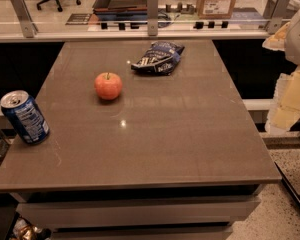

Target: Pick blue chip bag

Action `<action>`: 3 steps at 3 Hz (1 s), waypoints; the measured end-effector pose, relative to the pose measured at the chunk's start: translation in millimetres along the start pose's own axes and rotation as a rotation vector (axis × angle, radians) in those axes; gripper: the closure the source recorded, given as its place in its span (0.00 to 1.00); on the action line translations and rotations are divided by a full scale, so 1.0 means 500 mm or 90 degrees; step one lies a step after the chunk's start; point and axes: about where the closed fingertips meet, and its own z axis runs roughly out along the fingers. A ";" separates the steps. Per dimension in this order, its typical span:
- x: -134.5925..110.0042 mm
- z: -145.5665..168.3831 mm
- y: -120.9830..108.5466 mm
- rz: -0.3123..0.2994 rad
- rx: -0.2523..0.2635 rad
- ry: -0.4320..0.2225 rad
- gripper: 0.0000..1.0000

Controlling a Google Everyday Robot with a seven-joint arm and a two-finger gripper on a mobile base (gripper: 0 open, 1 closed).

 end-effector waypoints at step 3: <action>-0.125 0.067 -0.091 0.081 0.049 -0.061 0.00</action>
Offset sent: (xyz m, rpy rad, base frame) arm 0.0756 0.0622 -0.0043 0.0358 -0.1034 -0.0784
